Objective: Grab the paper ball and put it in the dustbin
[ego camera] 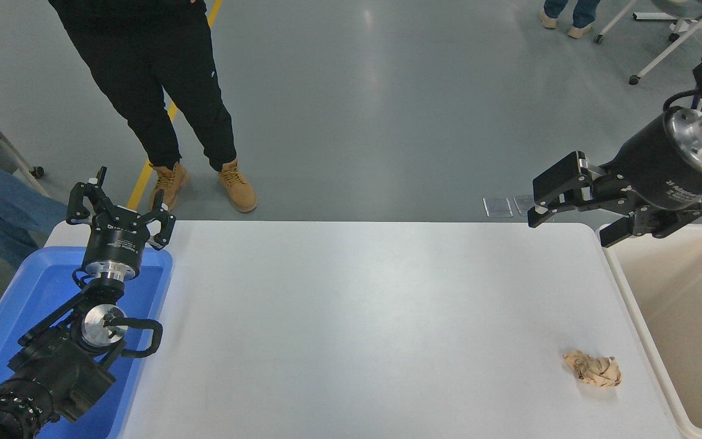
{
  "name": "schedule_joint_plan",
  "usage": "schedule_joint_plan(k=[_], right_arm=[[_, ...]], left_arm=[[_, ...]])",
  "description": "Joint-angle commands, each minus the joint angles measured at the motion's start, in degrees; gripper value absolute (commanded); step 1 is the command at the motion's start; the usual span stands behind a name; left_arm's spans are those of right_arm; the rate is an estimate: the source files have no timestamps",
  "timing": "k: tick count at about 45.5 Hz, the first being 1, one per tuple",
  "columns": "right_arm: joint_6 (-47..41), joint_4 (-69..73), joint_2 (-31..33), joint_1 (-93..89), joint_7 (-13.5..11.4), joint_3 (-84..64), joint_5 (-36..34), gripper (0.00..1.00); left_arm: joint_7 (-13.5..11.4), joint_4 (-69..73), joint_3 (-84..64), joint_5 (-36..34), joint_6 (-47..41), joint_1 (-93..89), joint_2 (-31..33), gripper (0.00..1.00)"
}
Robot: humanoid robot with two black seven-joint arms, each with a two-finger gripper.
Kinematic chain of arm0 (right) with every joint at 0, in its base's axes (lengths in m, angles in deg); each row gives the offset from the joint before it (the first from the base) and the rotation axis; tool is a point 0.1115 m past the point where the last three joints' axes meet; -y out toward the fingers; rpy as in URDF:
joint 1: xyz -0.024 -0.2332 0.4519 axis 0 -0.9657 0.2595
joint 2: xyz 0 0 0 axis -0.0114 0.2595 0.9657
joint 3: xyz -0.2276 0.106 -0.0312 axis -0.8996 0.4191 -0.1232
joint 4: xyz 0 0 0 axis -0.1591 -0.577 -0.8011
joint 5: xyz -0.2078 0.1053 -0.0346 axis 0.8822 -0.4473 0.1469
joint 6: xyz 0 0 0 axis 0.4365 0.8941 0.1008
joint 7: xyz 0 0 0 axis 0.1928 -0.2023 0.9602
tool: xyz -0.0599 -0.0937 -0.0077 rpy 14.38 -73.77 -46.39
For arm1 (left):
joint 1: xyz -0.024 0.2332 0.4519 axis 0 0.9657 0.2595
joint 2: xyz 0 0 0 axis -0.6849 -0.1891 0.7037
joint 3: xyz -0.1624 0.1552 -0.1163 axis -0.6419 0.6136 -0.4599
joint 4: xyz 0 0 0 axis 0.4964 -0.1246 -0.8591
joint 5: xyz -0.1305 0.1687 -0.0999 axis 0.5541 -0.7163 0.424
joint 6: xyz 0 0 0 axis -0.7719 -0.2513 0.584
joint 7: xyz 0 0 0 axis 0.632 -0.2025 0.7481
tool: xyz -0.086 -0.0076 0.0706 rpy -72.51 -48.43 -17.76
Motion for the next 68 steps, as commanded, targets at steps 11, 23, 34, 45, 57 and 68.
schedule_joint_plan(k=[11, 23, 34, 45, 57, 68], right_arm=[[0.3, -0.3, 0.2, -2.0, 0.0, 0.1, 0.1, 1.0], [0.3, -1.4, -0.1, -4.4, 0.0, 0.1, 0.2, 1.0], [0.1, -5.5, -0.4, -7.7, 0.0, 0.0, 0.3, 1.0], [0.1, -7.2, 0.6, -8.2, 0.0, -0.6, 0.3, 1.0], [0.2, -7.1, 2.4, -8.2, 0.1, -0.5, -0.9, 1.0], [0.1, -7.4, 2.4, -8.4, 0.3, -1.7, -2.8, 1.0]], left_arm=[[0.0, 0.0, 0.0, 0.0, -0.1, 0.0, -0.1, 0.99], [0.0, 0.0, 0.0, 0.0, -0.1, 0.0, -0.1, 0.99], [0.0, 0.0, 0.0, 0.0, -0.1, 0.0, 0.0, 0.99], [0.0, 0.1, 0.0, 0.0, -0.1, 0.0, -0.1, 0.99], [0.0, 0.0, 0.0, 0.0, -0.1, 0.0, -0.1, 0.99], [0.0, 0.0, 0.0, 0.0, 0.0, 0.0, -0.1, 0.99]])
